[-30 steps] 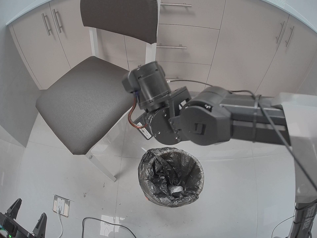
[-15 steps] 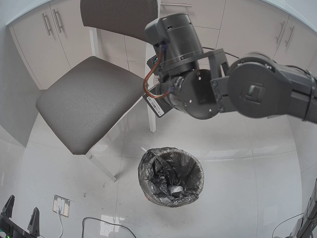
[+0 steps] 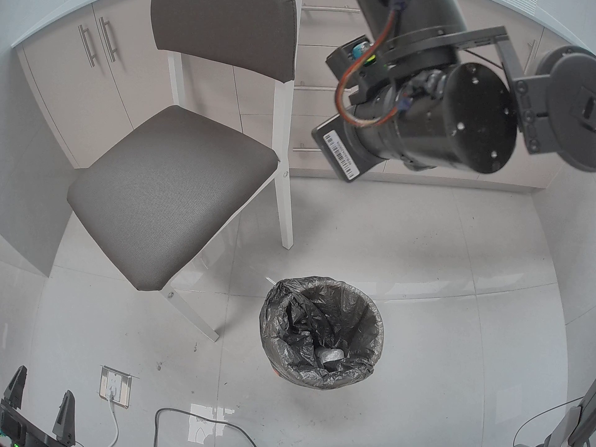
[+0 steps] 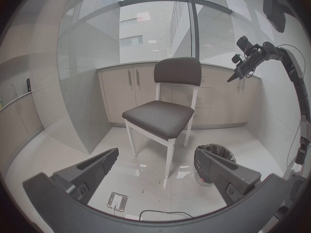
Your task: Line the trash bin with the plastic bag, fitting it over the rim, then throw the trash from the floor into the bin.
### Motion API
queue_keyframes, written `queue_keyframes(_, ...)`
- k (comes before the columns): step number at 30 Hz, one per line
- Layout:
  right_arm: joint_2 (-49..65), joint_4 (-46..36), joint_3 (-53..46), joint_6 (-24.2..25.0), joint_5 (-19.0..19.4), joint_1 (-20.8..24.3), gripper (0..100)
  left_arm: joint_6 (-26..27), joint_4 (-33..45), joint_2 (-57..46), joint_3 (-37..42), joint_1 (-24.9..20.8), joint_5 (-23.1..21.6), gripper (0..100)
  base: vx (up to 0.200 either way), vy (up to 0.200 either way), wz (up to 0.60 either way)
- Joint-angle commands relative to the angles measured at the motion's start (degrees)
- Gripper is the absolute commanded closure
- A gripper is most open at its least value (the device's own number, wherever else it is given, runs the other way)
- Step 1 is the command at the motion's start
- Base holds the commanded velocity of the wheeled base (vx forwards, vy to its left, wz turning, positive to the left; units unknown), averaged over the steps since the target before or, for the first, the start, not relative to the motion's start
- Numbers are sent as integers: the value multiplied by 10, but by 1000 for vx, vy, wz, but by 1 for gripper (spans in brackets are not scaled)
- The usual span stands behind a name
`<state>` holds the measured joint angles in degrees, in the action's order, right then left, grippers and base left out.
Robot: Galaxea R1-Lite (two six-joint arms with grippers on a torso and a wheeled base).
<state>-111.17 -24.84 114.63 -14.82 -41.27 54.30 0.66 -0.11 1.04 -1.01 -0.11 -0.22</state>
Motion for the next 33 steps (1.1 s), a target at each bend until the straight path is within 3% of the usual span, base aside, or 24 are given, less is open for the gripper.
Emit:
queue_keyframes(1, 44, -3, 0, 1, -7, 0, 100, 0, 0, -2, 10, -2, -1, 0, 0, 0, 0)
queue_keyframes(5, 89, -38, 0, -1, -7, -7, 100, -4, -1, -8, 10, 0, -1, 0, 0, 0, 0)
queue_keyframes(11, 215, -220, 0, -1, -7, -63, 100, -17, -1, -8, 10, 0, 0, 0, 0, 0, 0)
queue_keyframes(14, 286, -316, 0, -2, 0, -123, 100, -14, -1, -8, 10, 0, 2, 0, 0, 0, 0)
queue_keyframes(22, 445, -460, 0, -2, 4, -257, 100, -14, -1, -8, 10, 0, 0, 0, 0, 0, 0)
queue_keyframes(25, 495, -491, 0, -3, 11, -307, 100, -14, -2, -8, 10, 0, 0, 0, 0, 0, 0)
queue_keyframes(33, 684, -508, 0, -23, 75, -431, 100, -15, -2, -8, 10, 0, 0, 0, 0, 0, 0)
